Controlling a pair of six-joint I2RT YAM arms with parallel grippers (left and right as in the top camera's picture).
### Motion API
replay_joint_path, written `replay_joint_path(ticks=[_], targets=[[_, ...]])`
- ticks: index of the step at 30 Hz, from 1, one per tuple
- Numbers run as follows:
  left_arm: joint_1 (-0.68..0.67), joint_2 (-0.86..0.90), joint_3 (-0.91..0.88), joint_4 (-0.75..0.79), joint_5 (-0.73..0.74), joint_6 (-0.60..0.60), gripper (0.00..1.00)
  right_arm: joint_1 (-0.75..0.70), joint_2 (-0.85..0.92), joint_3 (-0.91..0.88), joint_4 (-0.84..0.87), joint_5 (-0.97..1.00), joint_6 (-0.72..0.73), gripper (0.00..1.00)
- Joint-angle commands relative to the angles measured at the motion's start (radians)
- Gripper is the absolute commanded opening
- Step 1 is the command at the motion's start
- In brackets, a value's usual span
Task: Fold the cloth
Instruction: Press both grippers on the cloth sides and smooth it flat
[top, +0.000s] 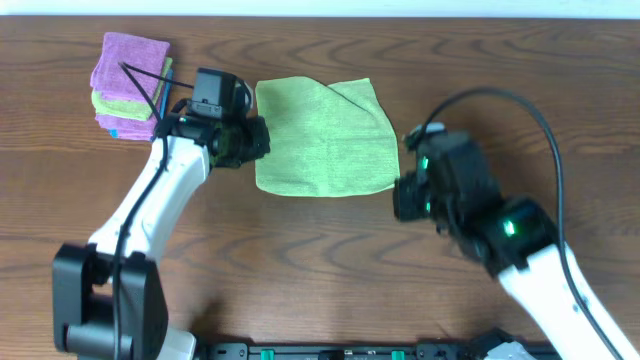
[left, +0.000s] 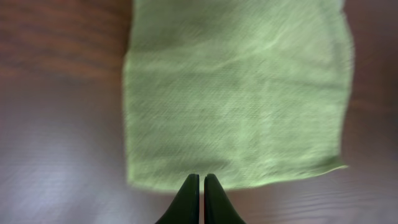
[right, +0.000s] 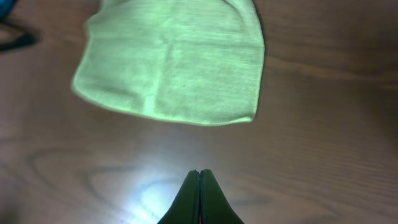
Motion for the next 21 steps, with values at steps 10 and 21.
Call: replay_joint_path(ticks=[10,21], targets=[[-0.187,0.010,-0.110,0.031,-0.350,-0.100,0.06,-0.194,0.391,-0.001,0.179,-0.339,-0.100,0.01],[-0.187,0.119,-0.155,0.221,-0.346,-0.117,0.06,-0.218,0.604,-0.001,0.337,-0.335,-0.084,0.02]])
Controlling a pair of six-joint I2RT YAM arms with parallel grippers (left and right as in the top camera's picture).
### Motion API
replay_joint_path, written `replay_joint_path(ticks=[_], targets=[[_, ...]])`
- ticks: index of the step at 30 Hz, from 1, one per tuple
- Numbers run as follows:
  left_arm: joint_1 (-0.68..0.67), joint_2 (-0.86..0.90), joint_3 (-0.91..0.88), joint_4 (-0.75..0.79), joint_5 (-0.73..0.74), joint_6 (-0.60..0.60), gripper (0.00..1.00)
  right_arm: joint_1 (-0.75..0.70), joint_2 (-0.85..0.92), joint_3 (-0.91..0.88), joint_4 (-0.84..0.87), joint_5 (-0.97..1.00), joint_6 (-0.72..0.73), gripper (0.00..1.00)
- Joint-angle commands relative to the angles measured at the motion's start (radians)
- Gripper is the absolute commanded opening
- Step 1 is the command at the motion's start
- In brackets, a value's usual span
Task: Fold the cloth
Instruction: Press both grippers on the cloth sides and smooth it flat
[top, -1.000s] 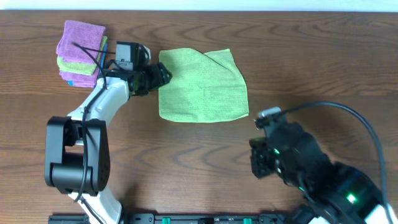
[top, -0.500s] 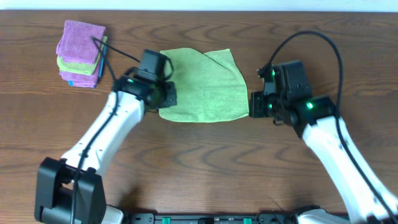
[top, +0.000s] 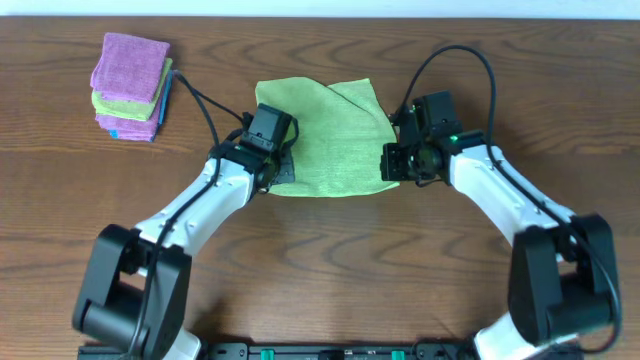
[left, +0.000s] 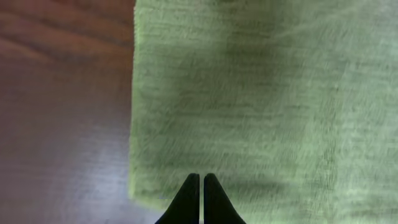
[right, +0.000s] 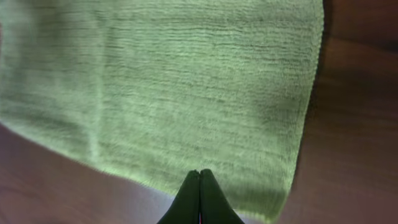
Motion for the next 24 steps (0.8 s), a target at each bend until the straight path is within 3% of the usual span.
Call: replay_joint_path(ticks=[1,11,24], targets=[[0.001,0.056,-0.003,0.018,-0.024,-0.021,0.06,-0.019,0.037,-0.001,0.017,-0.006,-0.002,0.02],[0.001,0.135,-0.003,0.021,0.002,-0.055,0.06,-0.021,0.076,-0.001,0.048,0.143,-0.003,0.02],[0.001,0.136,-0.003,-0.054,0.004,-0.074,0.06,-0.017,0.151,-0.001,-0.052,0.145,-0.002,0.01]])
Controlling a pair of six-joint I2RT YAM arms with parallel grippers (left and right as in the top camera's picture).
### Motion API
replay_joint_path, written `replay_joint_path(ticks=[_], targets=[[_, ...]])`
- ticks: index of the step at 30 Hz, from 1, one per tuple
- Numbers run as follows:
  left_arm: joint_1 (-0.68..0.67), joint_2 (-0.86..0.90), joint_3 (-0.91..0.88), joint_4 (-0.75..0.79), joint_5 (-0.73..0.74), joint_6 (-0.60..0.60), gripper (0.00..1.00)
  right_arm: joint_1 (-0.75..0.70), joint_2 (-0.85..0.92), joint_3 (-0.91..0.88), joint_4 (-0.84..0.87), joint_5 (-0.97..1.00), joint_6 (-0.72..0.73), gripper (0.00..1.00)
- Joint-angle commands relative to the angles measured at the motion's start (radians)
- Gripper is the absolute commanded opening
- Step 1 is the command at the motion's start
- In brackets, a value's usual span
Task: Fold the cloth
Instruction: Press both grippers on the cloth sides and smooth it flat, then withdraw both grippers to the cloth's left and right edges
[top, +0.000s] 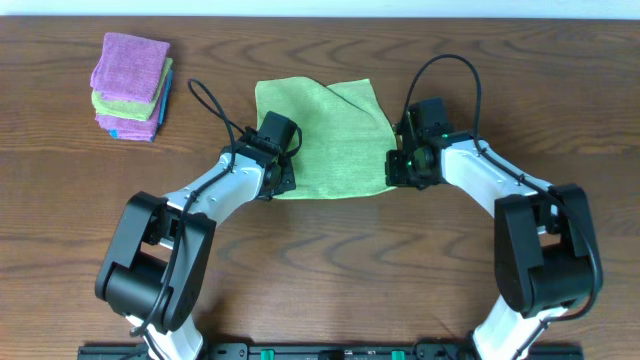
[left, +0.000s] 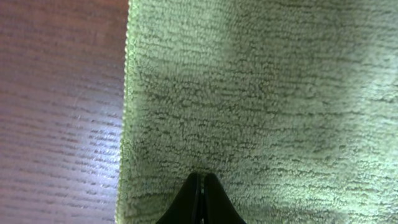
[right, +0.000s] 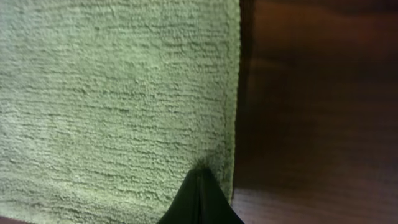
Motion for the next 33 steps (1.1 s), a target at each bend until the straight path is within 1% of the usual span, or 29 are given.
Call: replay_joint_path(ticks=[1,12,17,20,25,33], targets=[[0.002,0.008,-0.003,-0.035,0.000,-0.015,0.06,-0.003,0.032,-0.005,-0.050,0.013,-0.002,0.01],[0.002,0.008,-0.003,-0.199,0.023,-0.014,0.06,0.008,0.030,-0.005,-0.323,-0.047,0.006,0.02],[0.002,0.008,-0.003,-0.272,0.048,-0.026,0.06,0.024,0.020,-0.005,-0.375,-0.046,0.022,0.01],[0.002,0.008,-0.003,-0.286,0.071,-0.025,0.06,0.024,0.001,-0.005,-0.382,-0.046,0.025,0.02],[0.002,-0.027,-0.003,-0.288,0.108,-0.026,0.05,0.024,-0.145,-0.005,-0.409,-0.044,0.029,0.02],[0.002,-0.290,-0.003,-0.341,0.096,-0.048,0.06,0.023,-0.496,-0.005,-0.480,-0.043,0.028,0.02]])
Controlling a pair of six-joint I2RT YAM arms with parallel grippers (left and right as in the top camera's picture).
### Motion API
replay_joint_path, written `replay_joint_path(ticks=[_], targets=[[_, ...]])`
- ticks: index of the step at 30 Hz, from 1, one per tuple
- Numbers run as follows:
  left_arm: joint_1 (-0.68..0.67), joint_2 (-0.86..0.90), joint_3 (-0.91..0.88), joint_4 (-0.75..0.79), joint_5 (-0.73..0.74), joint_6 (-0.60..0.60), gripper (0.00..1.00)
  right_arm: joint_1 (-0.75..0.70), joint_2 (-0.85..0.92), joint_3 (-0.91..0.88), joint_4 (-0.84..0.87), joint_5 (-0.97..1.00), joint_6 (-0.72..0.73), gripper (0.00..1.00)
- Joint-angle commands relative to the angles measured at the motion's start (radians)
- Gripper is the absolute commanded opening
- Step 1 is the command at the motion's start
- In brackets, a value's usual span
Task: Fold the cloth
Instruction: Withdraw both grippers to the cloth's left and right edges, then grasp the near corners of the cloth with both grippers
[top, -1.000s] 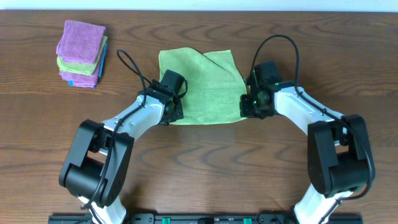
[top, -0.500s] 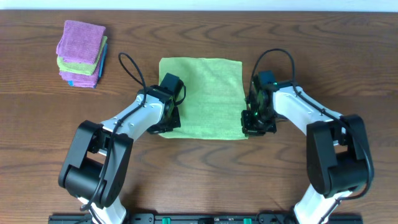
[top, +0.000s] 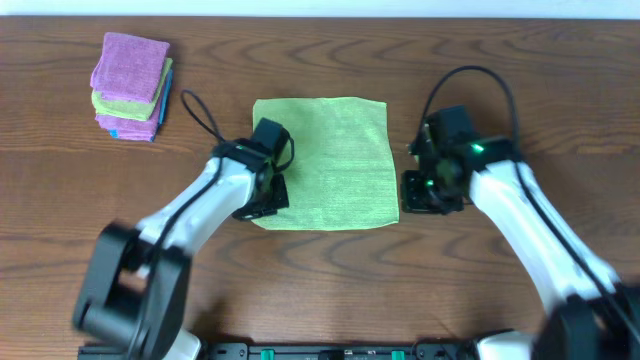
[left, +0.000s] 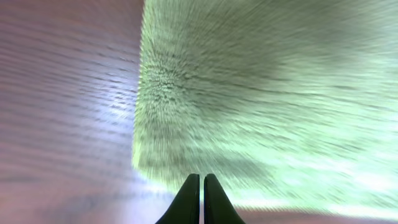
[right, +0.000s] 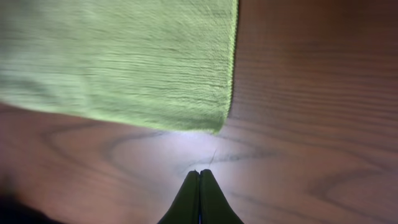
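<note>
The green cloth (top: 325, 160) lies flat as a rough square in the middle of the table, with no flap showing. My left gripper (top: 265, 197) is shut, its tips at the cloth's near-left corner. In the left wrist view the cloth (left: 261, 93) is blurred, and that gripper (left: 201, 176) meets its near edge. My right gripper (top: 412, 198) is shut on bare wood just right of the near-right corner. The right wrist view has the cloth (right: 124, 62) ahead of the closed gripper (right: 199, 171), not touching it.
A stack of folded purple, green and blue cloths (top: 130, 85) sits at the far left. The brown wooden table (top: 320, 290) stretches between the arms' bases and the cloth. Cables loop over both arms.
The cloth lies nearer the front and is flat, its turned-over far-right flap gone. The right gripper has come off the cloth onto wood. The left sits at the near-left corner.
Both shut grippers stood off the cloth, left and right of it, the cloth carrying a turned-over flap. Then they were over its near edge, then pressed on its near corners. Now the cloth is flat and closer to the front.
</note>
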Motion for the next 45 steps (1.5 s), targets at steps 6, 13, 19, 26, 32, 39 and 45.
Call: replay_joint_path(ticks=[6,13,19,26,32,39,45], targets=[[0.001,-0.295,-0.003,-0.138,-0.080,-0.059,0.06,0.003,-0.290,0.001,-0.103,0.002,-0.007,0.02],[0.037,-0.388,-0.102,-0.195,-0.047,-0.050,0.06,-0.011,-0.391,0.001,-0.181,-0.006,-0.045,0.01],[0.172,-0.583,-0.274,-0.127,0.104,0.031,0.07,-0.106,-0.484,-0.027,-0.213,-0.045,-0.146,0.01],[0.438,-0.653,-0.333,-0.039,0.352,0.172,0.22,-0.307,-0.494,-0.225,-0.040,-0.356,-0.238,0.03],[0.472,-0.468,-0.333,0.021,0.396,0.186,0.51,-0.324,-0.335,-0.326,0.091,-0.449,-0.238,0.27],[0.471,-0.205,-0.333,0.160,0.513,0.209,0.53,-0.324,-0.099,-0.327,0.213,-0.478,-0.259,0.35],[0.470,-0.089,-0.333,0.242,0.533,0.208,0.55,-0.324,0.031,-0.329,0.278,-0.478,-0.276,0.35]])
